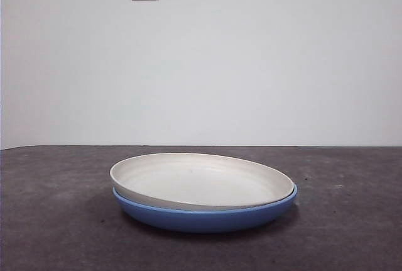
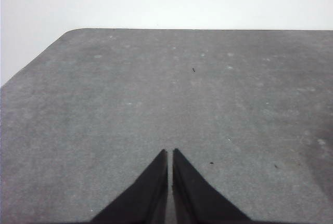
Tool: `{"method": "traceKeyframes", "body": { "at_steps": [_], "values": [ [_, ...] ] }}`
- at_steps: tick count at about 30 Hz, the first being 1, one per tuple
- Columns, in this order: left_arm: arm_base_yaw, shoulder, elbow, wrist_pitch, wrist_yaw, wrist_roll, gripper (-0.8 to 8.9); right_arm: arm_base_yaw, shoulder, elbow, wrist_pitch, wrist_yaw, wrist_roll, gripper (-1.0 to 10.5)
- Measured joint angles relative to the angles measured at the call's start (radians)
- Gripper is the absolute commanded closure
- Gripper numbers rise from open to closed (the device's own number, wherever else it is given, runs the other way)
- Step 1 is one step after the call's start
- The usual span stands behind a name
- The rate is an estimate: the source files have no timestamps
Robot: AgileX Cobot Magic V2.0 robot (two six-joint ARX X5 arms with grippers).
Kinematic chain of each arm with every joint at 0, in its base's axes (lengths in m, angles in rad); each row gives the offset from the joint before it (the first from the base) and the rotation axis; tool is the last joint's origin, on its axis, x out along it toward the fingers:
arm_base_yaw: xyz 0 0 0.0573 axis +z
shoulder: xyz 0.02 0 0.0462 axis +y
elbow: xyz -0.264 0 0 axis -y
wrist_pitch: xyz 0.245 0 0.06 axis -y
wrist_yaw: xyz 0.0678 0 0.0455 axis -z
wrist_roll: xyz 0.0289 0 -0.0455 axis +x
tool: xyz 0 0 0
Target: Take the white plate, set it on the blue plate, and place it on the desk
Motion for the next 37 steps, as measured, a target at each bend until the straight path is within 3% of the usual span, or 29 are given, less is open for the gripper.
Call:
{"method": "traceKeyframes", "body": {
  "at_steps": [4,10,13,19,27,37],
  "values": [
    [0.000,0.000,0.000,0.000,0.000,0.000,7.94,-0.119,-0.039,-0.173,0.394,0.000,-0.103,9.3],
    [0.000,0.000,0.000,0.000,0.000,0.000,7.94,-0.264,-0.157,-0.532,0.972,0.010,-0.134,9.3],
    [0.000,0.000,0.000,0.000,0.000,0.000,7.94,-0.314,-0.216,-0.700,1.115,0.042,-0.133,9.3],
    [0.000,0.000,0.000,0.000,0.000,0.000,7.94,-0.329,-0.307,-0.914,1.134,0.152,-0.084,9.3],
    [0.000,0.000,0.000,0.000,0.000,0.000,7.94,-0.329,-0.334,-1.011,1.157,0.288,-0.045,9.3],
    [0.000,0.000,0.000,0.000,0.000,0.000,7.94,-0.329,-0.334,-1.048,1.099,0.291,-0.047,9.3]
  ]
}}
